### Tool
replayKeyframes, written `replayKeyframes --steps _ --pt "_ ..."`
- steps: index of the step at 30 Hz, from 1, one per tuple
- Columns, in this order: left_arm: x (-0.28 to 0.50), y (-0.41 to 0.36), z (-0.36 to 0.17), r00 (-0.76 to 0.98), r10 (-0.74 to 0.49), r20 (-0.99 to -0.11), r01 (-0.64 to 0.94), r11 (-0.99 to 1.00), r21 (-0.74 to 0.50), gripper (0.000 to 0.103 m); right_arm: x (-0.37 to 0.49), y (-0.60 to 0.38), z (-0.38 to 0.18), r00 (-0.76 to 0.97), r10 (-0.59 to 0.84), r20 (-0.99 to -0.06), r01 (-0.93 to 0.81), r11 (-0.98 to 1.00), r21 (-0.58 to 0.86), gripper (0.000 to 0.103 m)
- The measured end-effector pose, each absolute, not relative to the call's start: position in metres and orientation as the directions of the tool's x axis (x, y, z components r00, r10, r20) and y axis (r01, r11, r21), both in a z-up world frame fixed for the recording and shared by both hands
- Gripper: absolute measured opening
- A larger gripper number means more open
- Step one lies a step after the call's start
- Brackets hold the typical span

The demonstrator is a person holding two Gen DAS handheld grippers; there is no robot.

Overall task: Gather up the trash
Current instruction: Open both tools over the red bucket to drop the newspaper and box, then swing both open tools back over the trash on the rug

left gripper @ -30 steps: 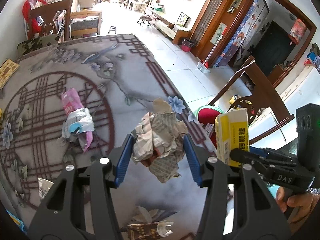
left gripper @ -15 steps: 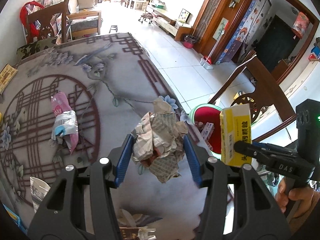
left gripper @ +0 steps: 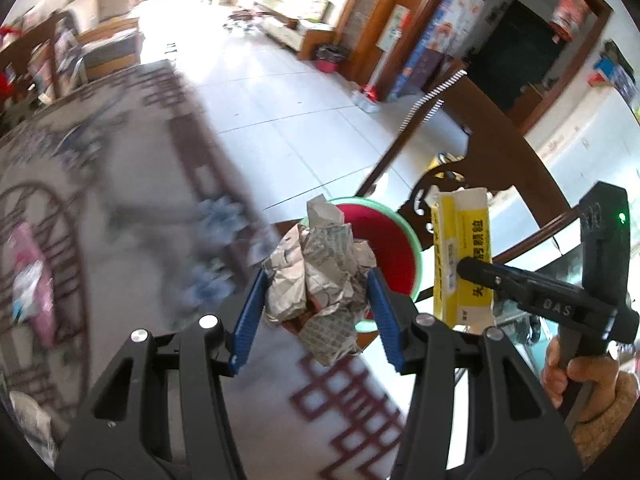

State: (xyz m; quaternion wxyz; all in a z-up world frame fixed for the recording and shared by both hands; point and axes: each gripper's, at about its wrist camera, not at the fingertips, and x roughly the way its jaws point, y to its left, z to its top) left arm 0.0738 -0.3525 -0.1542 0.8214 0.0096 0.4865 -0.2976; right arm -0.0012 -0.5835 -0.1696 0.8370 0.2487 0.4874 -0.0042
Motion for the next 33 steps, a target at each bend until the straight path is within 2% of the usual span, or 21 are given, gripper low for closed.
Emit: replayKeyframes --steps 6,9,11,16,25,33 --pt "0.092 -0.420 -0.173 0.295 -0.486 -0.823 0.562 0.785 -0.262 0.052 0.015 -0.624 -0.182 0.525 0.200 -0.827 0.310 0.860 0.405 0.044" --pt "0.102 -0.448 -0.181 0.277 -0.487 -0.828 0.585 0.769 -0.257 0.064 0.022 -0.638 -0.190 0.518 0.188 -0.835 0.332 0.855 0.399 0.049" --pt "0.105 -0.458 -0.183 0.287 -0.492 -0.822 0.597 0.762 -0.249 0.081 0.026 -0.646 -0.195 0.518 0.188 -0.835 0.349 0.845 0.406 0.064" --pt "0.108 -0.461 -0.179 0.290 -0.497 -0.818 0.614 0.752 -0.240 0.082 0.025 -0.655 -0.195 0.513 0.147 -0.846 0.383 0.843 0.378 0.064" --pt "0.096 -0.361 -0.158 0.399 -0.447 -0.800 0.477 0.847 -0.235 0.082 0.020 -0.600 -0.178 0.512 0.184 -0.839 0.300 0.877 0.375 0.064" --pt "0.070 -0.207 -0.151 0.516 -0.277 -0.810 0.252 0.953 -0.166 0.082 0.034 -0.493 -0.174 0.463 0.295 -0.836 0.120 0.913 0.389 0.065"
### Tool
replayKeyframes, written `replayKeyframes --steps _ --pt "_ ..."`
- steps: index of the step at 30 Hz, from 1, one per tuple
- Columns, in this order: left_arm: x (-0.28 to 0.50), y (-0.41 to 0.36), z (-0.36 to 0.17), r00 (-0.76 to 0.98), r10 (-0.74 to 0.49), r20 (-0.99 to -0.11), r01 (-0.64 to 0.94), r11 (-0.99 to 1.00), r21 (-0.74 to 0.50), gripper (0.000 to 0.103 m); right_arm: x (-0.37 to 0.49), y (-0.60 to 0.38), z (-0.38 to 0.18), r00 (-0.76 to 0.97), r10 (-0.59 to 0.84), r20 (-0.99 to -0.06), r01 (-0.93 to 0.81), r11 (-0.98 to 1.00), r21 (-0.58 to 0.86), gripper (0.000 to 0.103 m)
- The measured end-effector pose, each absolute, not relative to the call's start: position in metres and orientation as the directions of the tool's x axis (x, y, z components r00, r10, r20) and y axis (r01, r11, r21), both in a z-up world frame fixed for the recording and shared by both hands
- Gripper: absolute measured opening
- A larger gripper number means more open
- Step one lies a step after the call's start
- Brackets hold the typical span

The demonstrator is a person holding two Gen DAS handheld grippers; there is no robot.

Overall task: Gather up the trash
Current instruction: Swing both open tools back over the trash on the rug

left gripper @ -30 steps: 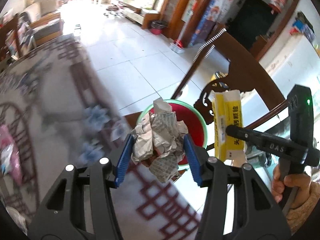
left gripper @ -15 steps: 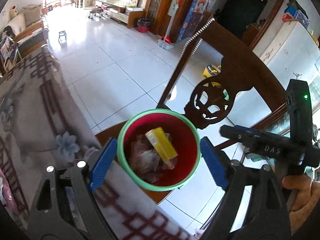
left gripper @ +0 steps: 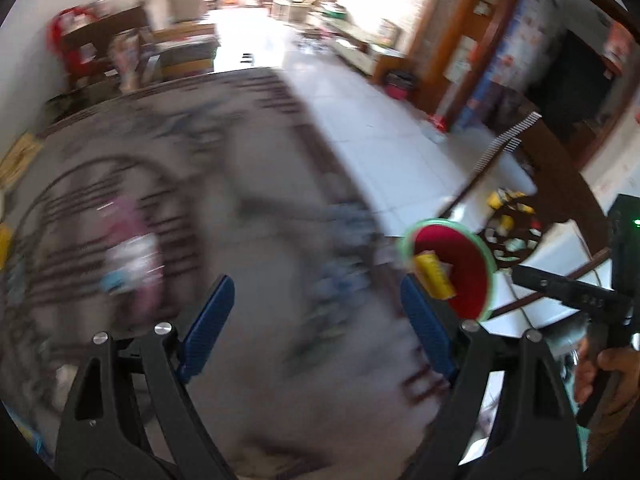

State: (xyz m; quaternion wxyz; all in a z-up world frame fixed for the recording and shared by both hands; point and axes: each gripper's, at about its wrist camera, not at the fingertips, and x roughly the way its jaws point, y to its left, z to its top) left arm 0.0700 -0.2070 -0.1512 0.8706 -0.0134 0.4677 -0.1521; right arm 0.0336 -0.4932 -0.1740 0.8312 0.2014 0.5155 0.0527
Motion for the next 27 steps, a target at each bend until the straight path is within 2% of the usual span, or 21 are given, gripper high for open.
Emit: replayKeyframes --steps 5,9,11,16,21,24,25,27 --pt "0.054 -0.114 -0.164 0.517 -0.150 -0.843 0.112 0.988 -0.107 0.082 0.035 -0.422 -0.183 0.397 0.373 -0.839 0.037 0.907 0.420 0.067" --pt "0.038 -0.049 -0.178 0.501 -0.091 -0.860 0.032 0.996 -0.086 0.083 0.034 -0.359 -0.188 0.340 0.413 -0.845 -0.030 0.903 0.430 0.067" --pt "0.031 -0.022 -0.189 0.487 -0.078 -0.870 0.017 0.997 -0.080 0.083 0.031 -0.334 -0.188 0.313 0.420 -0.852 -0.073 0.905 0.419 0.071" --pt "0.025 0.021 -0.223 0.412 -0.093 -0.907 0.018 0.995 -0.093 0.083 0.014 -0.266 -0.194 0.225 0.400 -0.889 -0.213 0.910 0.355 0.072" --pt "0.031 0.033 -0.265 0.283 -0.200 -0.938 0.058 0.980 -0.191 0.082 0.000 -0.225 -0.202 0.174 0.384 -0.907 -0.255 0.907 0.335 0.072" --pt "0.031 0.037 -0.277 0.249 -0.257 -0.934 0.069 0.967 -0.247 0.056 -0.010 -0.211 -0.207 0.160 0.357 -0.920 -0.260 0.915 0.310 0.078" --pt "0.031 0.038 -0.279 0.245 -0.260 -0.934 0.072 0.965 -0.250 0.045 -0.011 -0.209 -0.209 0.161 0.348 -0.924 -0.253 0.919 0.302 0.078" --pt "0.031 0.037 -0.276 0.257 -0.266 -0.929 0.102 0.963 -0.248 0.043 -0.007 -0.207 -0.211 0.174 0.338 -0.925 -0.220 0.929 0.298 0.078"
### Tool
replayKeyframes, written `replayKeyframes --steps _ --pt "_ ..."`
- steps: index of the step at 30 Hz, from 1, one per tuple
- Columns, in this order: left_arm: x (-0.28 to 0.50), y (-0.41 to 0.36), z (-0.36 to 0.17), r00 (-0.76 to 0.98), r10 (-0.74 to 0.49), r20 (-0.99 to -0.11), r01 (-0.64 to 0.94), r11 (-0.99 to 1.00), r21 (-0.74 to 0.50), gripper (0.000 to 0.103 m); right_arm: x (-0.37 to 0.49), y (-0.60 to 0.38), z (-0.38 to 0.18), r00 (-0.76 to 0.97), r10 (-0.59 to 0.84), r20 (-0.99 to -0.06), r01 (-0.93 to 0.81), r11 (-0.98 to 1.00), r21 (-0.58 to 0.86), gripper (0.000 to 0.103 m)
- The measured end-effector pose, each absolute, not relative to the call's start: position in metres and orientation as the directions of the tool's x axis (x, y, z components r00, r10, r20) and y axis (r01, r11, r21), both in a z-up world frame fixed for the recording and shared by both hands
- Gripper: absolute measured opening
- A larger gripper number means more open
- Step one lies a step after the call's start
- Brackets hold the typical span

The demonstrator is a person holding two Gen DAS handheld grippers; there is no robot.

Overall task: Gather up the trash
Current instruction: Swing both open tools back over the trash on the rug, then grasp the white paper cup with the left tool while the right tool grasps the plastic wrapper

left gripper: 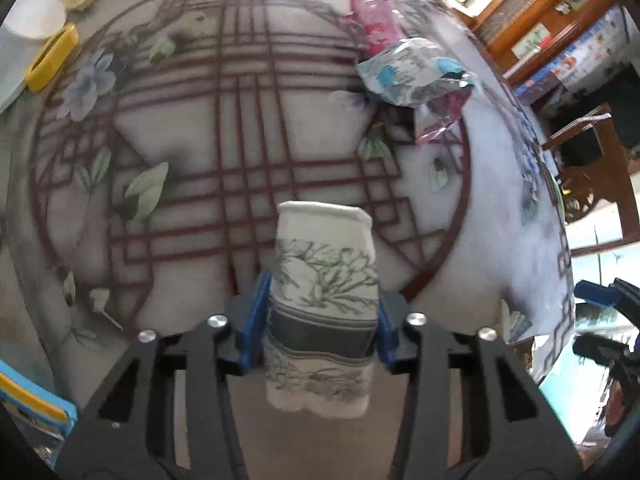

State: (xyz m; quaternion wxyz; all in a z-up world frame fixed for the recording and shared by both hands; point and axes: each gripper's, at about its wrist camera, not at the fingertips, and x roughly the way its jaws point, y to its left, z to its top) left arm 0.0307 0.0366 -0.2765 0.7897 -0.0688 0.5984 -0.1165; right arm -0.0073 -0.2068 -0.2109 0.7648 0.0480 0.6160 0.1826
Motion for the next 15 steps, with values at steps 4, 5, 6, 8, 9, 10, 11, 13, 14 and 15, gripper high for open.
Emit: replayKeyframes --steps 4,5,6,8,9,10,11,13,14,15 --pt "0.028 0.035 -0.258 0.316 -0.278 -0.907 0.146 0.959 -0.243 0.043 0.029 -0.197 -0.198 0.260 0.338 -0.904 -0.158 0.939 0.306 0.078" --pt "0.028 0.035 -0.253 0.333 -0.281 -0.900 0.150 0.958 -0.243 0.043 0.040 -0.194 -0.194 0.279 0.341 -0.898 -0.145 0.939 0.312 0.078" --pt "0.029 0.036 -0.249 0.344 -0.282 -0.896 0.148 0.958 -0.244 0.043 0.051 -0.192 -0.191 0.296 0.344 -0.891 -0.133 0.939 0.318 0.078" --pt "0.031 0.038 -0.244 0.356 -0.288 -0.889 0.135 0.957 -0.255 0.043 0.081 -0.183 -0.187 0.318 0.353 -0.880 -0.122 0.936 0.332 0.078" --pt "0.032 0.041 -0.241 0.360 -0.298 -0.884 0.125 0.954 -0.271 0.043 0.095 -0.177 -0.187 0.319 0.347 -0.882 -0.126 0.938 0.323 0.078" --pt "0.034 0.042 -0.239 0.362 -0.304 -0.881 0.118 0.953 -0.280 0.043 0.105 -0.172 -0.188 0.319 0.338 -0.886 -0.133 0.941 0.311 0.078" --pt "0.035 0.043 -0.238 0.368 -0.307 -0.877 0.109 0.952 -0.287 0.043 0.120 -0.162 -0.190 0.312 0.317 -0.896 -0.154 0.947 0.281 0.078" --pt "0.038 0.046 -0.235 0.376 -0.305 -0.875 0.099 0.952 -0.289 0.043 0.139 -0.148 -0.197 0.297 0.290 -0.910 -0.190 0.952 0.241 0.078" --pt "0.038 0.050 -0.234 0.378 -0.305 -0.874 0.092 0.952 -0.292 0.043 0.145 -0.145 -0.199 0.290 0.281 -0.915 -0.205 0.952 0.227 0.078" --pt "0.038 0.052 -0.234 0.379 -0.305 -0.874 0.084 0.952 -0.296 0.043 0.150 -0.140 -0.203 0.282 0.270 -0.921 -0.222 0.952 0.211 0.078"
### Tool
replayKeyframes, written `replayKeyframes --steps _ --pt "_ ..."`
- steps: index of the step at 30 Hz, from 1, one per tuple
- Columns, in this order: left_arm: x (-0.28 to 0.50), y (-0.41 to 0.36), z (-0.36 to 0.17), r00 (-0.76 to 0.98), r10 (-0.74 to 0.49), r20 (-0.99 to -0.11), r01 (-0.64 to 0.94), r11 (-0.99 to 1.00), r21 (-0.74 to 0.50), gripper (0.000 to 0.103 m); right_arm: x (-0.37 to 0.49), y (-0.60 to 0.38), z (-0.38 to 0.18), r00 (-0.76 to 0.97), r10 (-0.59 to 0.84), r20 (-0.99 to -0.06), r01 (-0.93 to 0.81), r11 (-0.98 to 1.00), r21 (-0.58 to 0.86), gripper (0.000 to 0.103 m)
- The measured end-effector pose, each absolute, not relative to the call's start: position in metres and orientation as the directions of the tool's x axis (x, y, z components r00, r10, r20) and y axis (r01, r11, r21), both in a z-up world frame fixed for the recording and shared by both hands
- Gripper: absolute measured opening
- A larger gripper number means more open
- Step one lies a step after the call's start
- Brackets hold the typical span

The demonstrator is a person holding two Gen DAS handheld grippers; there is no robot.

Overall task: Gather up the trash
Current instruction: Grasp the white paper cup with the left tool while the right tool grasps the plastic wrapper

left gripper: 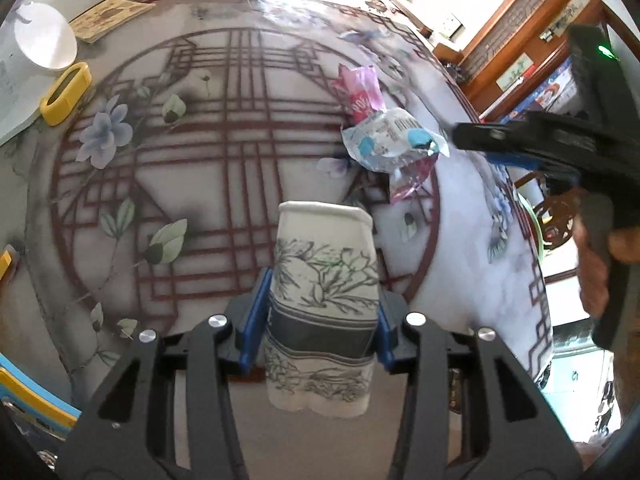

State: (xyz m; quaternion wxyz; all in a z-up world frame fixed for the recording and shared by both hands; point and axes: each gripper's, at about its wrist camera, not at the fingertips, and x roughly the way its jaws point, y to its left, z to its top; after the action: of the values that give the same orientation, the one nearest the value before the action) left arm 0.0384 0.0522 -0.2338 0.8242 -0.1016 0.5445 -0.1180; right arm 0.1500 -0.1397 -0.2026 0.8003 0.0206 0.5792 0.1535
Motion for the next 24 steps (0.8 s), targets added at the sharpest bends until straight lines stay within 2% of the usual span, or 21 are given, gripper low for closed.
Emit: replayKeyframes --steps 8,12,13,14,15,18,20,24 --pt "0.049 0.073 -0.239 0.378 -0.301 -0.875 0.007 0.946 -0.323 0.043 0.170 -0.092 -0.226 0.228 0.151 -0.962 -0.511 0.860 0.014 0.078" --pt "0.052 0.077 -0.242 0.378 -0.297 -0.877 -0.023 0.944 -0.329 0.043 0.180 -0.091 -0.235 0.215 0.148 -0.965 -0.540 0.841 0.009 0.076" --pt "0.052 0.077 -0.243 0.375 -0.299 -0.877 -0.025 0.943 -0.332 0.043 0.182 -0.091 -0.236 0.208 0.148 -0.967 -0.545 0.838 0.012 0.071" --pt "0.052 0.076 -0.244 0.370 -0.305 -0.878 -0.023 0.941 -0.337 0.043 0.184 -0.090 -0.239 0.193 0.144 -0.971 -0.551 0.835 0.015 0.059" --pt "0.052 0.075 -0.245 0.367 -0.307 -0.878 -0.021 0.941 -0.338 0.043 0.184 -0.090 -0.243 0.173 0.139 -0.975 -0.556 0.831 0.020 0.054" --pt "0.052 0.072 -0.247 0.358 -0.317 -0.878 -0.015 0.939 -0.345 0.043 0.180 -0.091 -0.246 0.151 0.143 -0.978 -0.568 0.822 0.033 0.047" --pt "0.053 0.070 -0.246 0.358 -0.318 -0.878 -0.012 0.938 -0.345 0.043 0.175 -0.095 -0.245 0.146 0.156 -0.977 -0.559 0.828 0.049 0.023" --pt "0.055 0.067 -0.241 0.368 -0.318 -0.874 -0.002 0.939 -0.343 0.043 0.162 -0.108 -0.228 0.174 0.216 -0.961 -0.519 0.849 0.096 0.015"
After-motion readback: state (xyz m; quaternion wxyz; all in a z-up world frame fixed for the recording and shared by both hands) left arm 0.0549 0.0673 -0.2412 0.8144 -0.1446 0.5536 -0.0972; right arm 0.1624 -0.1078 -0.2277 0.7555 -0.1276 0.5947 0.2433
